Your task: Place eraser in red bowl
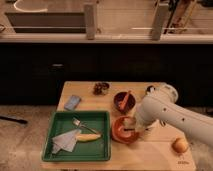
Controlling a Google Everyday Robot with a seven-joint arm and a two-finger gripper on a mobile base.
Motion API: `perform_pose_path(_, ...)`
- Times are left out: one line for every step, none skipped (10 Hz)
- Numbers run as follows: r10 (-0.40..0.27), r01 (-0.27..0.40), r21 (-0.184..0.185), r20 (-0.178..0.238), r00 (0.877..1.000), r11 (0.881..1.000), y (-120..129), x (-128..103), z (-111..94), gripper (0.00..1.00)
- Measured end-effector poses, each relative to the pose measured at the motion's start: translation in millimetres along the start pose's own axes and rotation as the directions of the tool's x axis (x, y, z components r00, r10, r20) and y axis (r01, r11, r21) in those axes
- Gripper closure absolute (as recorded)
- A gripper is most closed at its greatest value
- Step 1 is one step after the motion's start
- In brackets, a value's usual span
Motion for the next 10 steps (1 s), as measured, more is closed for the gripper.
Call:
perform_pose_path(-0.008,0.008,-0.004,0.001,1.0,1.0,-0.9,-3.9,2.3,1.0)
perform_pose_path(-0.012,0.012,-0.006,0.002,1.0,1.0,-1.6,-6.1,3.6,1.0)
perform_pose_path(-0.014,0.014,-0.013,0.001,1.0,1.0,-1.2,-7.0,6.9,1.0)
perform_pose_path(-0.015,0.015,-0.02,0.0,1.0,1.0,-0.3,-7.3,11.6,1.0)
perform_pose_path(-0.016,0.016,-0.026,-0.001,1.0,1.0,0.2,-7.4,15.0,1.0)
perform_pose_path(-0.015,0.015,-0.034,0.0,1.0,0.999,1.5,-7.4,19.5,1.0)
perform_pose_path(-0.015,0.015,-0.037,-0.003,1.0,0.999,2.0,-6.3,22.3,1.0)
perform_pose_path(-0.015,0.015,-0.046,-0.002,1.0,0.999,3.6,-6.5,27.1,1.0)
perform_pose_path(-0.015,0.015,-0.05,-0.001,1.0,0.999,4.1,-6.7,30.9,1.0)
perform_pose_path(-0.013,0.013,-0.054,0.0,1.0,0.998,4.7,-6.3,33.7,1.0)
